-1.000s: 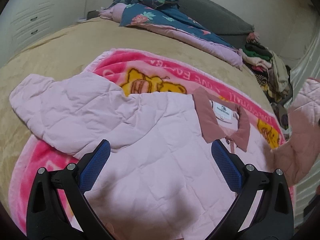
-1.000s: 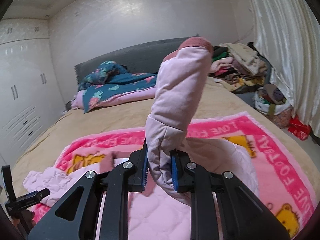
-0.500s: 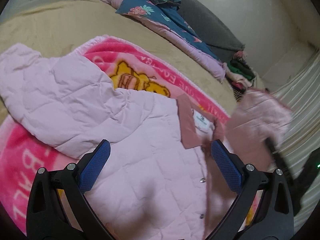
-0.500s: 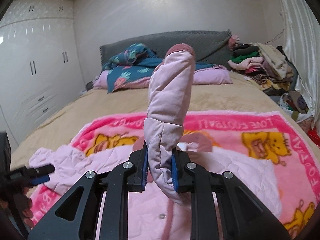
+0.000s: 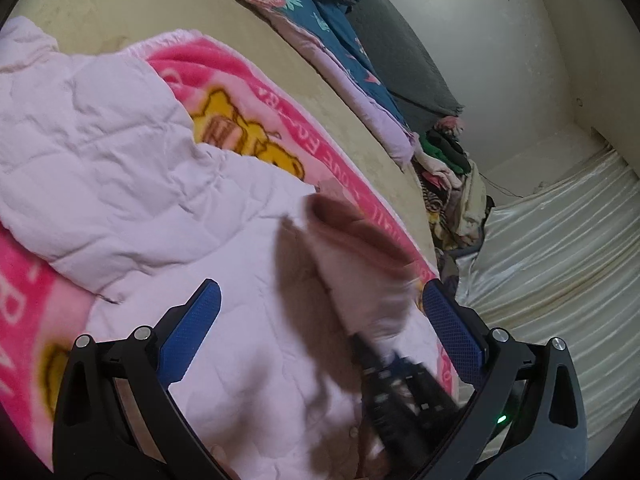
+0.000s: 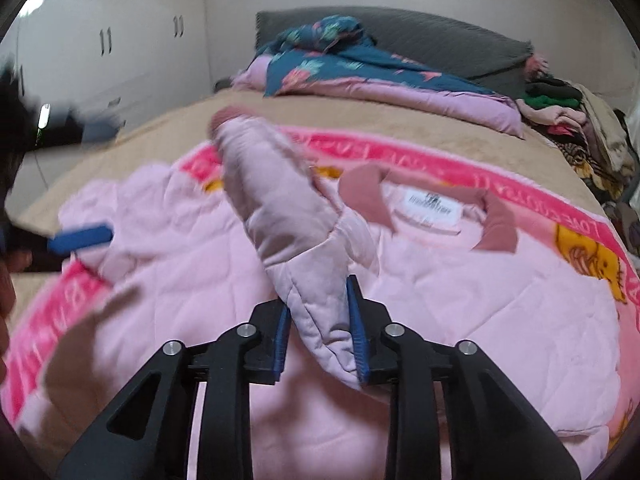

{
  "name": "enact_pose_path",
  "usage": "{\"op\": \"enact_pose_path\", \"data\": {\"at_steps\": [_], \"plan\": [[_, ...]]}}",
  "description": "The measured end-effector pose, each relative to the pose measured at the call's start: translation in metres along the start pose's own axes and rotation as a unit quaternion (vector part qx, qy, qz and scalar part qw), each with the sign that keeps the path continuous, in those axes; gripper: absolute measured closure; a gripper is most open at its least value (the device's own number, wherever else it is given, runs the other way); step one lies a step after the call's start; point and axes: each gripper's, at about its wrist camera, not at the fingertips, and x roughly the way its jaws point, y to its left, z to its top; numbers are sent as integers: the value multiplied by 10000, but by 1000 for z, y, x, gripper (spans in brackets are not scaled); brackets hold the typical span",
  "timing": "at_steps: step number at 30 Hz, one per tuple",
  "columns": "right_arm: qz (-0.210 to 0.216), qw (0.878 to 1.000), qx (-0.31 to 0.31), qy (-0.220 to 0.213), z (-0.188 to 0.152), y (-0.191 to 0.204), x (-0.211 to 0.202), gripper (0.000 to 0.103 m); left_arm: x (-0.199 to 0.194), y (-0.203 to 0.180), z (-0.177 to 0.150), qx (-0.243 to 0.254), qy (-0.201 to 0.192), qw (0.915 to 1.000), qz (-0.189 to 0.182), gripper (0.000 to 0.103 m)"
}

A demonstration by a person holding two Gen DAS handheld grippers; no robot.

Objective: Fold large clothes
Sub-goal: 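Lift the sleeve with the right gripper and lay it across the jacket front, then open the right gripper to release the sleeve and withdraw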

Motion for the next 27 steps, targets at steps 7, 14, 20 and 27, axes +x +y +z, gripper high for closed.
{"op": "enact_pose_path", "data": {"at_steps": [7, 14, 20, 27], "plan": [[419, 9989, -42, 188, -19, 12, -7, 31, 35, 10, -15, -138, 446, 9989, 14, 8], [505, 9973, 500, 182, -29, -38, -44, 27, 73, 7, -38, 370, 779, 9934, 754, 29], [-145, 9911, 1289, 287, -49, -115, -66, 27, 77, -8, -51, 1036, 618, 9867, 1087, 85], [-781, 9679, 2390, -63, -47, -207, -90, 27, 56, -21, -40, 1535, 304, 9772, 1435, 87]]}}
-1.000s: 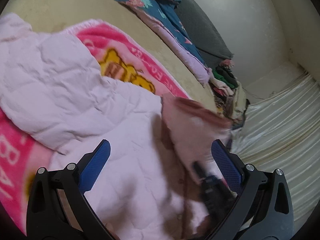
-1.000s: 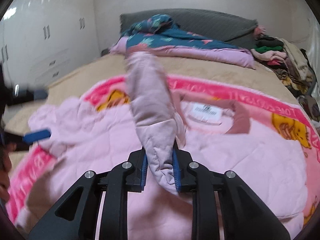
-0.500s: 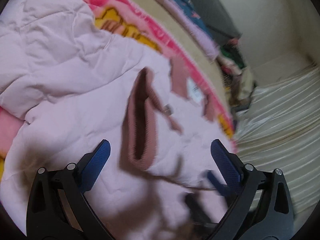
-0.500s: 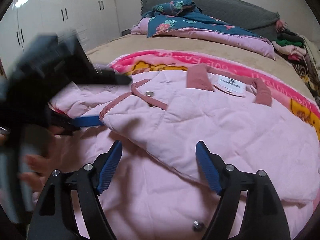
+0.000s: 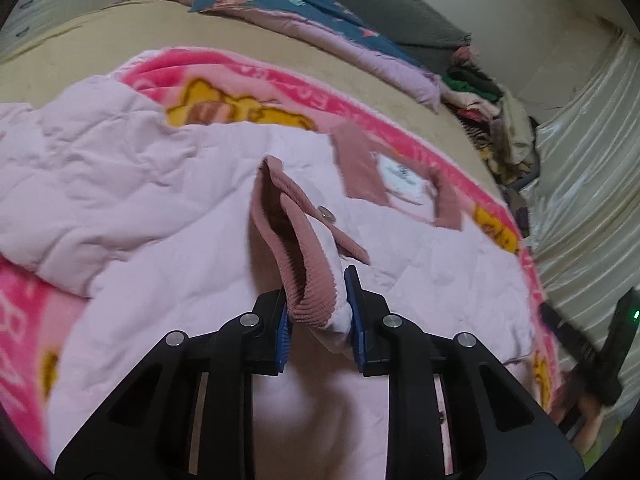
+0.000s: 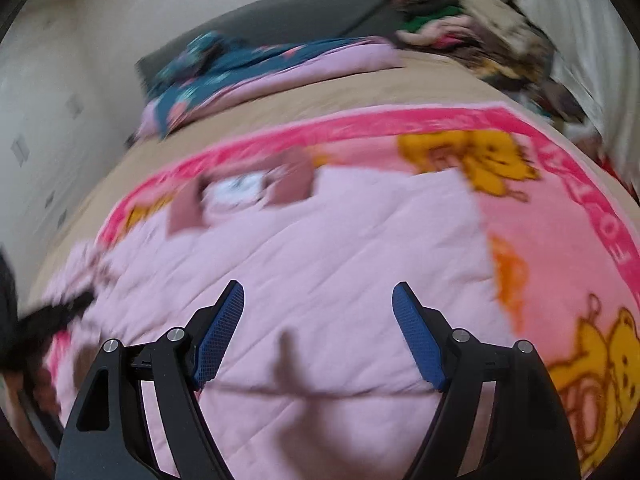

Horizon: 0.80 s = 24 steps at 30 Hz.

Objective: Fold large clothes
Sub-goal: 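Open the right gripper to release the sleeve and withdraw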

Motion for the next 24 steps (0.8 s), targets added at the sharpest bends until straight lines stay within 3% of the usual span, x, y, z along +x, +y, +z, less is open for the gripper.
{"op": "enact_pose_path", "data": {"at_steps": [6, 10, 15, 21, 24], "plan": [[-428, 9983, -125, 369, 10, -14, 39, 27, 16, 11, -9, -6, 217, 9993, 291, 86], [-708, 9948, 22, 735, -2, -34, 60, 27, 21, 8, -13, 201, 222, 9985, 452, 81], [-639, 9944, 314, 785, -13, -56, 73, 27, 25, 7, -17, 320, 282, 9978, 509, 74], [-807, 9940, 185, 712, -14, -46, 65, 24, 25, 2, -17, 479, 262, 9963, 667, 70], [-803, 9952, 31, 557, -17, -33, 52, 18, 21, 1, -15, 537, 239, 9950, 813, 62]]}}
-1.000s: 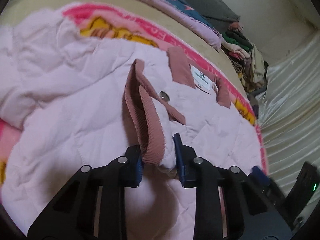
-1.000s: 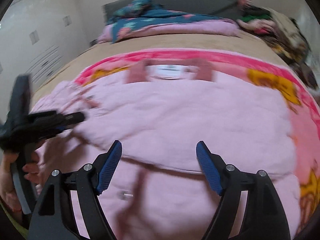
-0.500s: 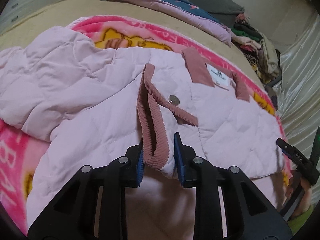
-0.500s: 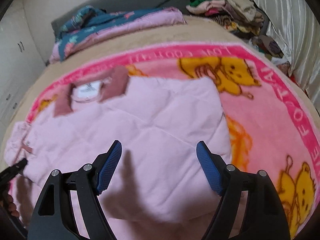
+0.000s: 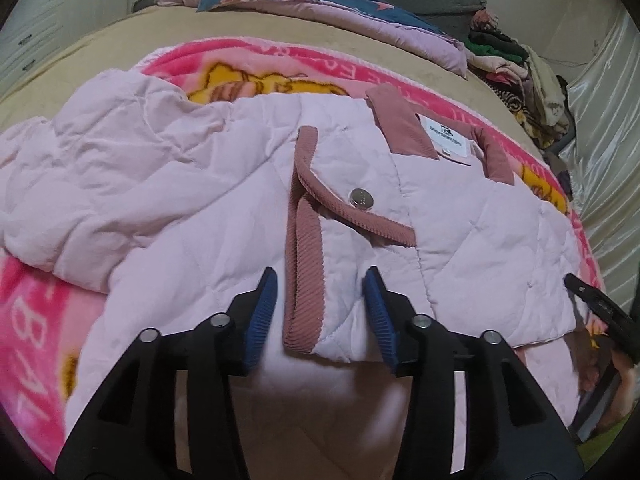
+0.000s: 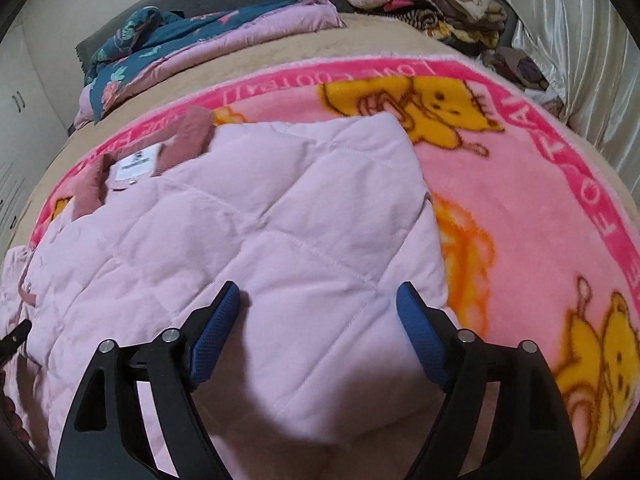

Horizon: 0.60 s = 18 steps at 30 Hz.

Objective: Fold large clothes
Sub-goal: 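Open the right gripper to release the sleeve and withdraw, then move the left gripper to the other jacket sleeve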

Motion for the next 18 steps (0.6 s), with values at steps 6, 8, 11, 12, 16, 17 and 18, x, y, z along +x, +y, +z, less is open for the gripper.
{"op": "enact_pose_path", "data": {"at_steps": [6, 8, 11, 12, 16, 17, 18], "plan": [[354, 9989, -130, -275, -10, 25, -29, 8, -13, 3, 4, 19, -25, 9999, 136, 37], [484, 9982, -160, -314, -12, 35, -36, 6, -20, 5, 6, 34, -77, 9998, 204, 31], [651, 9970, -263, -319, -13, 54, -43, 5, -32, 9, 8, 30, -201, 9991, 362, 13], [707, 9964, -318, -337, -14, 62, -46, 5, -36, 9, 8, 30, -240, 9988, 419, 10], [862, 9945, -456, -381, -17, 88, -54, 5, -46, 16, 12, 81, -311, 9980, 539, 9], [910, 9938, -493, -403, -18, 96, -57, 5, -48, 18, 13, 46, -321, 9980, 544, 9], [968, 9931, -522, -412, -19, 102, -60, 5, -52, 23, 14, -44, -363, 9977, 567, 9]]}}
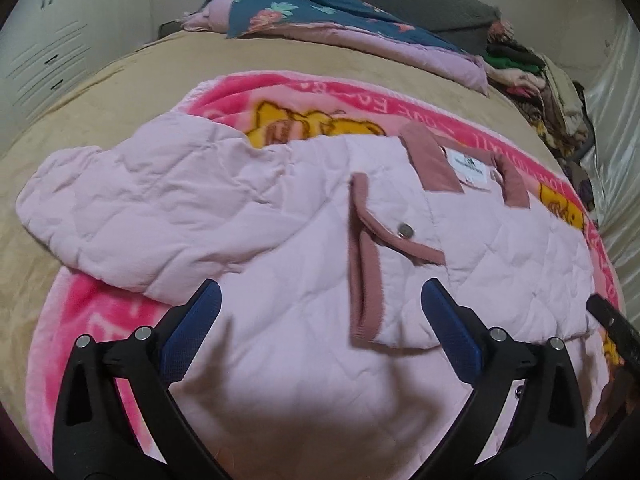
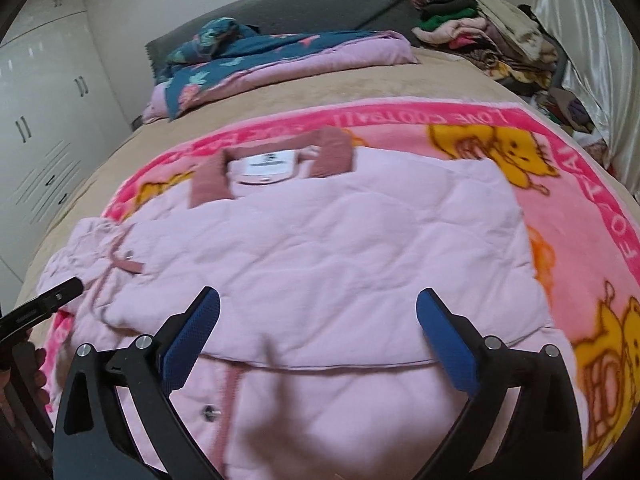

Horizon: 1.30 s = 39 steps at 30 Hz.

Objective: Fold large clothes
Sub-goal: 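Move the left gripper to the other jacket sleeve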

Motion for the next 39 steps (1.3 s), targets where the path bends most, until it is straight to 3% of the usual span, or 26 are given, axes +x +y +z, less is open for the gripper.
{"op": "enact_pose_path", "data": {"at_steps": [8, 16, 22, 28, 35, 39], "plan": [[395, 9987, -327, -4, -1, 56, -7, 4, -17, 47, 10, -551, -199, 9981, 206, 9], [634, 9960, -629, -22, -3, 105, -4, 4, -28, 92, 4, -684, -337, 9947, 685, 9], [781, 9937, -804, 48, -7, 138, 4, 4, -28, 112, -3, -798, -319, 9950, 518, 9], [918, 9897, -1091, 94, -12, 179, 11, 4, -30, 138, -3, -799, -351, 9939, 669, 9], [1082, 9850, -1328, 228, -23, 218, 21, 4, -26, 182, 3, -1107, -366, 9897, 826, 9], [1124, 9822, -1482, 277, -27, 238, 28, 4, -15, 212, 4, -1591, -272, 9844, 693, 9]]}}
